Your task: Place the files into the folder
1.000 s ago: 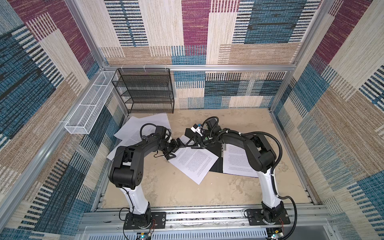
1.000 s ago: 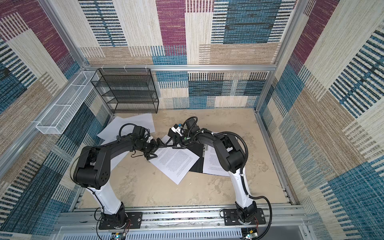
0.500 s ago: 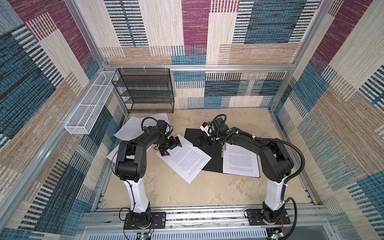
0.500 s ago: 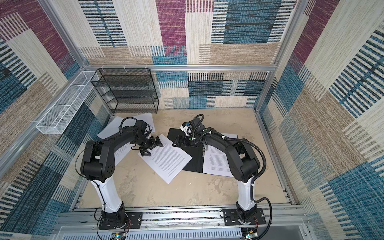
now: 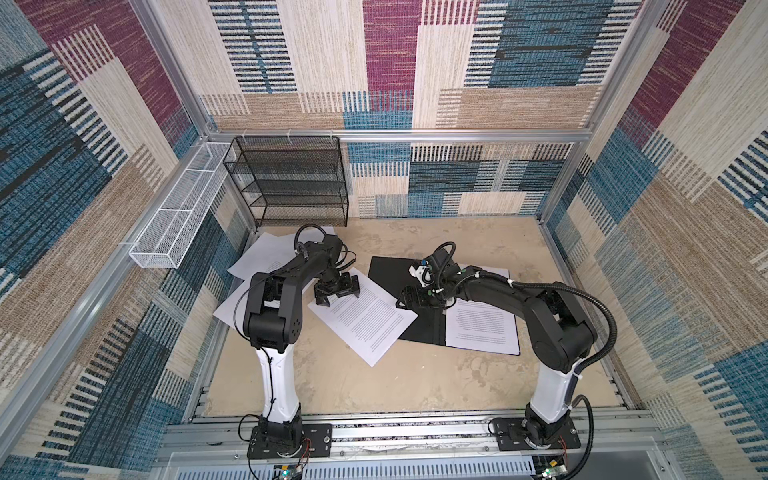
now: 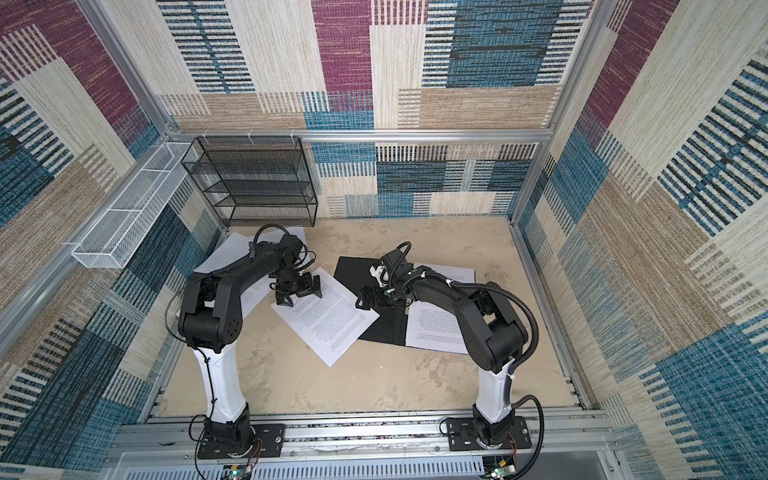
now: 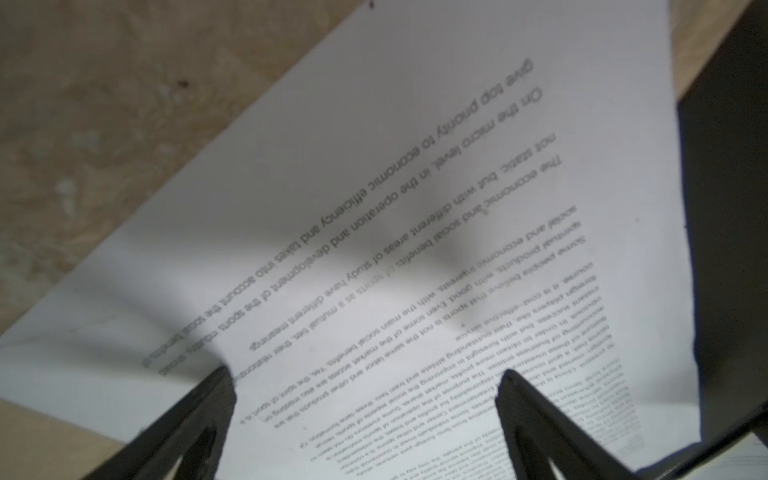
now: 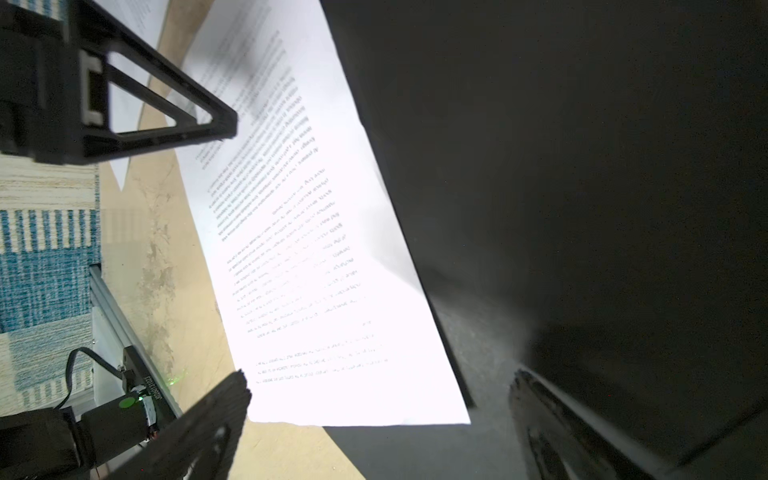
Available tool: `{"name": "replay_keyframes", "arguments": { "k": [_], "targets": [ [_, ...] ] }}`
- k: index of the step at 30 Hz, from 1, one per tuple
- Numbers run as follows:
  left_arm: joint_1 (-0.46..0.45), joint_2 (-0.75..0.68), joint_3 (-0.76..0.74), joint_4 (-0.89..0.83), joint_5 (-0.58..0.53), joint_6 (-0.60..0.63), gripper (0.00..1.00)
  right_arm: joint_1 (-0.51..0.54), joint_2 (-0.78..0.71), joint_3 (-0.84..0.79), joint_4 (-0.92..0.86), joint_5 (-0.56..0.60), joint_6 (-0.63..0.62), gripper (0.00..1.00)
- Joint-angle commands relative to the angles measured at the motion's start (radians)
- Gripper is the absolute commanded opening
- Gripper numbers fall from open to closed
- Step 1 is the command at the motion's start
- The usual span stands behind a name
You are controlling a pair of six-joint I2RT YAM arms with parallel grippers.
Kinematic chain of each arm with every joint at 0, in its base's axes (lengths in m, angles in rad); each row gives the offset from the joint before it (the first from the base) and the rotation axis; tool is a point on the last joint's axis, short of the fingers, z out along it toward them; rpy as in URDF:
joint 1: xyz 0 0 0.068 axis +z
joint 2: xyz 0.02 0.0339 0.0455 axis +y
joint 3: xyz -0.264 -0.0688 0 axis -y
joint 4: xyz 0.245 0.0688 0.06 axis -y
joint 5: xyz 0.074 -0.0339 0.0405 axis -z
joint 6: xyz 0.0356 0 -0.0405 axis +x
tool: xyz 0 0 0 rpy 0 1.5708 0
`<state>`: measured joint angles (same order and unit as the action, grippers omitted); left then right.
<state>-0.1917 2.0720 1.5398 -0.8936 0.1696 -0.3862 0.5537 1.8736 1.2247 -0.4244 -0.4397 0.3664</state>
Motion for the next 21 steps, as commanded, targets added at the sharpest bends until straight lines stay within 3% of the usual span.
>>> {"name": "replay_keyframes", "arguments": {
  "k": [1,13,21],
  "targets": [
    [0.004,0.018,0.002,-0.028,-0.011,0.026,0.99,0.014,0.005,-0.007,0.023,0.031,0.030,1.00],
    [0.003,0.028,-0.015,-0.012,-0.004,0.021,0.99,0.058,0.052,0.020,0.003,0.067,0.096,1.00],
    [0.003,0.033,-0.018,-0.002,0.005,0.020,0.99,0.056,0.065,-0.015,0.132,-0.168,0.163,1.00]
  ]
}}
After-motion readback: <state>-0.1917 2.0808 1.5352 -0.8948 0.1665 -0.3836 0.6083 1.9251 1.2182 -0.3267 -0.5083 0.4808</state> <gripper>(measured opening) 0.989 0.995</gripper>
